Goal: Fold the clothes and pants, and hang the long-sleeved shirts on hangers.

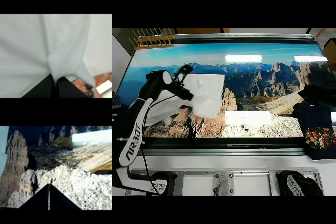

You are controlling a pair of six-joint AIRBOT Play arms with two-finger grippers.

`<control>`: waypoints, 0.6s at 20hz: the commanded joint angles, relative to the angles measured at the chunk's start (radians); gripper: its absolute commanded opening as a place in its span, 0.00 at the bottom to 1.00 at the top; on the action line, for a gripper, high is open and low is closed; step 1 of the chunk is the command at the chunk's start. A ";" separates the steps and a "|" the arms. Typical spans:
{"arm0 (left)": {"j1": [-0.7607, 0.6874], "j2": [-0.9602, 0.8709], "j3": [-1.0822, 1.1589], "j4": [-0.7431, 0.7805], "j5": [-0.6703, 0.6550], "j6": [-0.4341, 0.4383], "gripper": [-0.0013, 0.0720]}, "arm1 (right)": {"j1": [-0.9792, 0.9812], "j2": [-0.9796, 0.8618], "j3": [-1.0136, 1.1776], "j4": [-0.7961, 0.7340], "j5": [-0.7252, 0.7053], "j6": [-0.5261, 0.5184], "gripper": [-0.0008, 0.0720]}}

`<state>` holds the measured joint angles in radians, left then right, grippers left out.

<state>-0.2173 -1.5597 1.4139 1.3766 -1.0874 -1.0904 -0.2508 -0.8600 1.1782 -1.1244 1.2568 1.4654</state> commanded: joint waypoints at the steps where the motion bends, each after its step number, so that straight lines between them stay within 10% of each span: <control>1: -0.233 0.081 0.001 -0.160 0.051 -0.002 0.02 | 0.001 0.000 0.000 0.003 0.000 0.000 0.03; 7: -0.554 0.043 0.001 -0.164 0.173 -0.040 0.03 | 0.001 0.000 0.000 0.004 0.000 0.000 0.03; 9: -0.558 0.049 0.001 -0.163 0.171 -0.123 0.90 | 0.001 0.000 0.000 0.004 0.000 0.000 0.03; 12: -0.401 0.138 -0.001 -0.164 0.092 -0.309 0.97 | 0.001 0.000 0.000 0.004 0.000 0.000 0.03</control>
<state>-0.6937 -1.4765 1.4136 1.2167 -0.9508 -1.2434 -0.2508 -0.8600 1.1782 -1.1213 1.2568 1.4651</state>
